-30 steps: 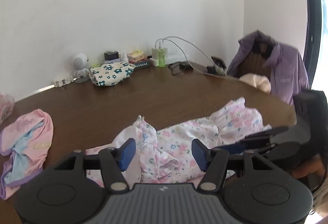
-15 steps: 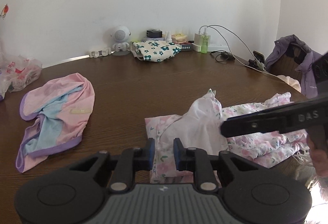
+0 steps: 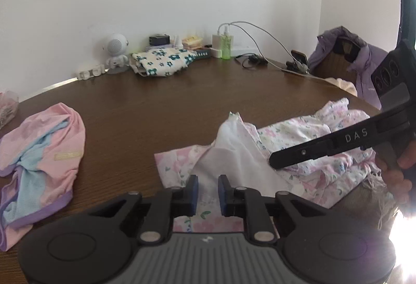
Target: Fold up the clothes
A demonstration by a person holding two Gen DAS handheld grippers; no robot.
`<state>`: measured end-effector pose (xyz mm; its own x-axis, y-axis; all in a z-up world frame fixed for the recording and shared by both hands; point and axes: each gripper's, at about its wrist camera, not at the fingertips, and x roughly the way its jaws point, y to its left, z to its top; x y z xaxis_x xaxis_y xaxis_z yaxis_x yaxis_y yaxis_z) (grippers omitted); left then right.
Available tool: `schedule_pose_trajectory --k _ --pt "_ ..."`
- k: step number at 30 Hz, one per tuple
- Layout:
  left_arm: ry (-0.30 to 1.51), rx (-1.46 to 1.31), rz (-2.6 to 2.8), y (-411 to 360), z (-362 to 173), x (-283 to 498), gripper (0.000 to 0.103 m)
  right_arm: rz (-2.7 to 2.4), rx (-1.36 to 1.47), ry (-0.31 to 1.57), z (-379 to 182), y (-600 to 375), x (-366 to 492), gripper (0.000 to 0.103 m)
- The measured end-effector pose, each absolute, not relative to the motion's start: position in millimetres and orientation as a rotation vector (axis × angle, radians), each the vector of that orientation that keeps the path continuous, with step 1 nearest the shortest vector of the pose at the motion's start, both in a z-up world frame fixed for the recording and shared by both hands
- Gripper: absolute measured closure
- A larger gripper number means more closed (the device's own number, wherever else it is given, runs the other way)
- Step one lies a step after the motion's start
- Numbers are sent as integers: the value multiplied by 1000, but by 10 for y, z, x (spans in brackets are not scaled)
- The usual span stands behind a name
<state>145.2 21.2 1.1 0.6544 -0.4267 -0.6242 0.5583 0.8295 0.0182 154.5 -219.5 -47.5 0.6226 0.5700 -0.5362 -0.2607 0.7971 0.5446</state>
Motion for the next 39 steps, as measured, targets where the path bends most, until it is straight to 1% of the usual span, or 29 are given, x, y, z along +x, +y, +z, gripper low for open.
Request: schedule_pose_trajectory --k 3,7,10,11,12,13,14,15,16,18,20,22,23,24,28,30,36,37,39 --pt "682 239 -551 148 -111 1493 88 488 450 751 -489 -2239 1495 100" --pt "677 248 -545 141 -115 1462 89 465 443 709 -415 -2324 1361 98" --pt "650 199 -525 234 -16 1401 85 439 436 671 -346 -2404 1225 94" --pt "641 180 -518 267 19 1380 78 423 424 653 -313 -2428 1168 88" --pt "631 162 -511 301 55 1359 62 405 404 636 -278 -2440 1111 79" --pt "625 131 -489 356 92 1340 50 389 383 618 -244 -2447 1056 73" --pt "619 91 -461 422 118 1326 30 373 361 601 -210 -2455 1001 64" --pt "613 50 -434 490 138 1313 20 359 333 589 -183 -2447 953 61" --pt "606 8 -407 558 159 1301 18 345 297 581 -158 -2424 914 60" --pt "639 -97 -384 702 169 1347 17 341 240 570 -123 -2363 880 58" --pt "676 -180 -392 791 139 1407 17 373 199 556 -93 -2283 900 59" --pt "712 -260 -403 872 105 1467 17 416 171 549 -65 -2184 972 69" --pt "723 -277 -401 892 87 1481 17 432 163 549 -61 -2127 1023 80" --pt "728 -280 -397 897 73 1490 18 448 155 552 -61 -2066 1080 82" --pt "757 -286 -390 903 0 1522 20 472 119 608 -199 -1858 1296 82" --pt "780 -283 -395 888 -37 1550 27 457 99 642 -301 -1803 1355 82" --pt "794 -234 -396 769 -82 1607 28 412 60 656 -455 -1811 1335 84" --pt "796 -250 -400 766 -87 1624 30 410 56 654 -468 -1813 1327 84" --pt "810 -313 -421 783 -110 1668 48 407 48 649 -488 -1815 1312 84"
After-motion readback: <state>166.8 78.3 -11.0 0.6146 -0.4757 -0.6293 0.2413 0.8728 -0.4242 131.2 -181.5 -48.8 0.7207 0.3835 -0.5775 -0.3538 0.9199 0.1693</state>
